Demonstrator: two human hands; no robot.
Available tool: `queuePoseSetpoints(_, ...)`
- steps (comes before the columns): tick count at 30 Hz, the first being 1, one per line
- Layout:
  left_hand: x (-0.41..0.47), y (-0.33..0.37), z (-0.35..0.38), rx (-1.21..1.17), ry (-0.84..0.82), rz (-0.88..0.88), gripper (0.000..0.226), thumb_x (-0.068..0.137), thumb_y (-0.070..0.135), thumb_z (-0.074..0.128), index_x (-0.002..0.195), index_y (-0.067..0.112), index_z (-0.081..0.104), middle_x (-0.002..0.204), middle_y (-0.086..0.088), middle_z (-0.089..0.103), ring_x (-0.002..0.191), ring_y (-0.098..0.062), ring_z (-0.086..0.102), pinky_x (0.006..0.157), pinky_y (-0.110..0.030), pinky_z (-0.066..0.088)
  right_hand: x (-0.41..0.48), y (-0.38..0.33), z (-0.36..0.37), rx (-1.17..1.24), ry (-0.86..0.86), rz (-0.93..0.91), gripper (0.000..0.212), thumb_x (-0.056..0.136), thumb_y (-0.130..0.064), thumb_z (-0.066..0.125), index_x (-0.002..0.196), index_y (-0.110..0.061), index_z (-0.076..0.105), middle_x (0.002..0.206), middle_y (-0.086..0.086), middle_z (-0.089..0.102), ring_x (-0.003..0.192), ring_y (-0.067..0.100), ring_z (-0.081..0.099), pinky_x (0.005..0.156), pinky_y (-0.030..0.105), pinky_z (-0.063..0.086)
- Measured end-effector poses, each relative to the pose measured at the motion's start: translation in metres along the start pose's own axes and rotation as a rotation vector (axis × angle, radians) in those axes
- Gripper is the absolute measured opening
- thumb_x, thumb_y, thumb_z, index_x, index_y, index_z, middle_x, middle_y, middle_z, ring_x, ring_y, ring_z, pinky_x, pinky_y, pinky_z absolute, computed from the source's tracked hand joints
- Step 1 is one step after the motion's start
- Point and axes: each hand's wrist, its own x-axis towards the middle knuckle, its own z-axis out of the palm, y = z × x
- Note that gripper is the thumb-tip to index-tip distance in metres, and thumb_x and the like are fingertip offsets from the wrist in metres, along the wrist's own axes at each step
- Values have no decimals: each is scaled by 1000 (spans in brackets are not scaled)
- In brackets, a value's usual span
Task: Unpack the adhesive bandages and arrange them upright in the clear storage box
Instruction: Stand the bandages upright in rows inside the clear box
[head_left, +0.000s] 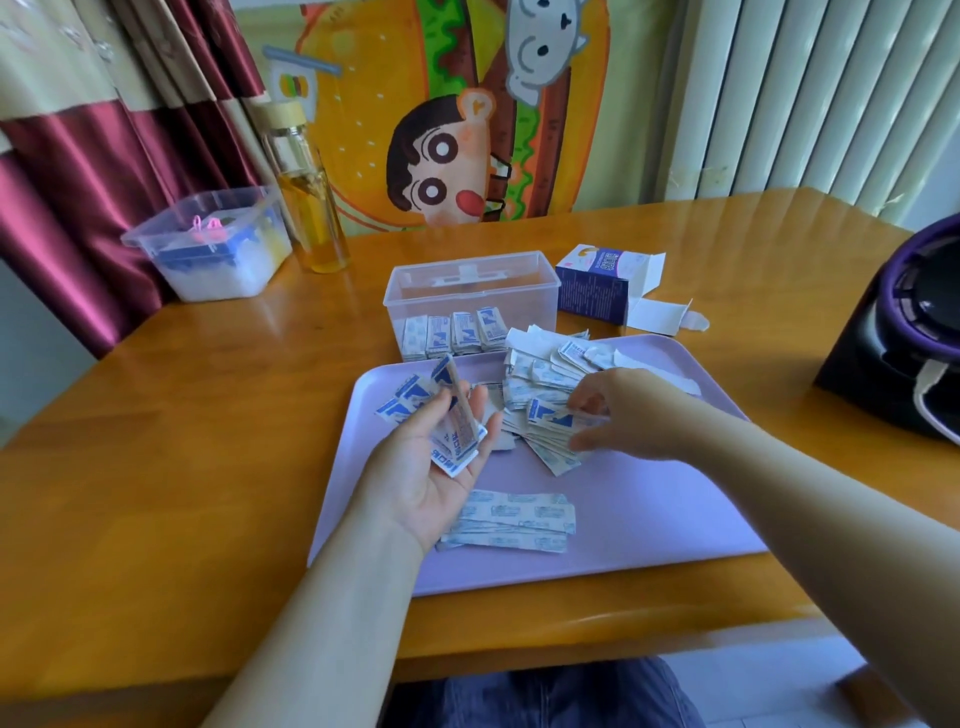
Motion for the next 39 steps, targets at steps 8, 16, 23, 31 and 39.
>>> queuePoseSetpoints(8, -3, 6, -3, -85, 10, -42, 13, 92, 8, 53, 101, 4, 62, 76, -8, 69, 60, -15, 68, 62, -39, 59, 7, 8, -6, 98, -116, 55, 22, 79, -35, 70, 73, -18, 58, 70, -4, 54, 60, 11, 42, 53, 22, 29)
queuePoseSetpoints(16, 2, -2, 0, 68, 33, -63, 22, 94, 11, 49, 110, 13, 65, 80, 0, 62, 56, -3, 40, 55, -17, 46, 4, 27, -8, 1109, -191, 223, 35, 75, -17, 71, 104, 3, 65, 107, 15, 68, 101, 26, 64, 89, 38, 52)
queuePoseSetpoints(23, 3, -16, 10, 127, 15, -110, 23, 92, 8, 52, 111, 11, 65, 75, 0, 60, 51, -4, 40, 61, -19, 38, 4, 28, 5, 1094, -100, 269, 16, 82, -10, 68, 95, -1, 69, 101, 16, 70, 91, 27, 66, 85, 38, 55)
queuePoseSetpoints(31, 6, -17, 9, 126, 34, -111, 22, 91, 7, 52, 107, 11, 66, 75, -1, 61, 51, -4, 40, 58, -19, 40, 5, 30, 8, 1120, -73, 228, 21, 84, -16, 68, 103, -8, 66, 107, 18, 68, 91, 25, 65, 74, 33, 55)
queuePoseSetpoints(39, 7, -16, 10, 133, 40, -109, 21, 91, 7, 52, 107, 11, 66, 79, -2, 60, 51, -5, 41, 60, -19, 39, 5, 35, 9, 871, -7, 237, 13, 81, -21, 72, 82, -9, 73, 92, 15, 72, 80, 24, 65, 73, 33, 54)
